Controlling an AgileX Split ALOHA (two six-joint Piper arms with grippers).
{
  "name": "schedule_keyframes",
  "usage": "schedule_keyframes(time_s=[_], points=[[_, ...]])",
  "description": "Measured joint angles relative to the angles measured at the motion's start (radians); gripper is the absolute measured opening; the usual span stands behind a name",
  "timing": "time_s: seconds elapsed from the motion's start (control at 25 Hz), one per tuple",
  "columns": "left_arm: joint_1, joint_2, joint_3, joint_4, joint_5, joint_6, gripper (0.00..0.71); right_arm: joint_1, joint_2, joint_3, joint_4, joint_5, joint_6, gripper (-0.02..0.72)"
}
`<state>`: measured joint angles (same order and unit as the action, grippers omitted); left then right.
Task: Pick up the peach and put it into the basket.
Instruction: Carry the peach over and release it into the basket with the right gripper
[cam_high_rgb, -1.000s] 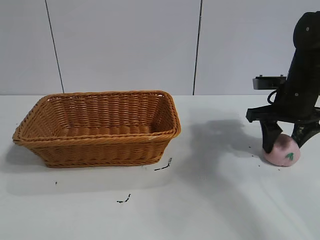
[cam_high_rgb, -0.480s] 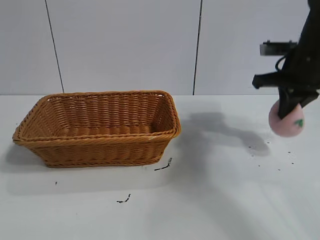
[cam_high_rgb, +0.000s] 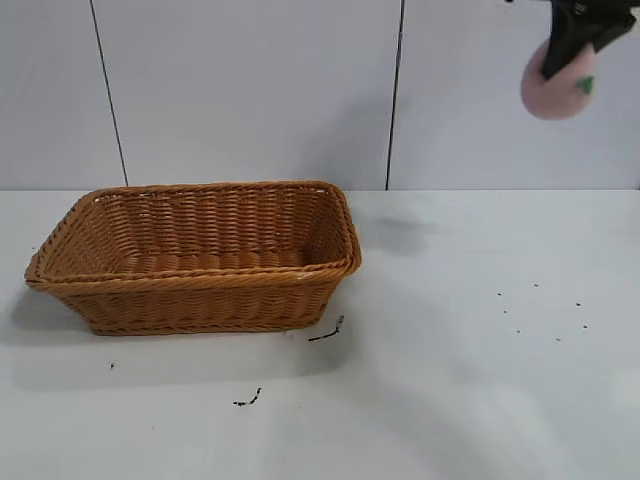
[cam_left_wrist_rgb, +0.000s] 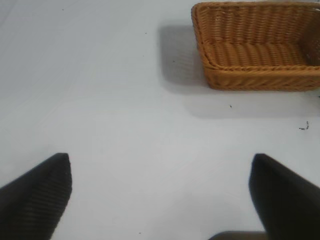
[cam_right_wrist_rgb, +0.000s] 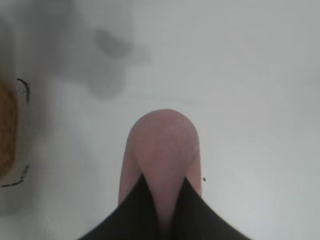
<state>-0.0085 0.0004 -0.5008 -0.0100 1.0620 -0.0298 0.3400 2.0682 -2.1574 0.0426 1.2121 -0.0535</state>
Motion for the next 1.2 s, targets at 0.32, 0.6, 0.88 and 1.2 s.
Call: schedule_keyframes(time_s=[0.32,0.6,0.88,1.2], points=[[0.000,0.000,0.000,0.000,0.000,0.000,0.693,0.250,0.106,-0.033,0.014,-0.055,0.000,-0.017],[0.000,0.000,0.000,0.000,0.000,0.000,0.693,0.338,0.283,-0.033,0.015,-0.219,-0.020,-0.017],[0.000,0.000,0.000,0.000,0.000,0.000,0.693,0.334,0.429,-0.033,-0.010,-0.322,-0.023,-0.017],[0.000,0.000,0.000,0.000,0.000,0.000,0.693,0.334,0.426,-0.034,-0.020,-0.313,-0.024,0.514]])
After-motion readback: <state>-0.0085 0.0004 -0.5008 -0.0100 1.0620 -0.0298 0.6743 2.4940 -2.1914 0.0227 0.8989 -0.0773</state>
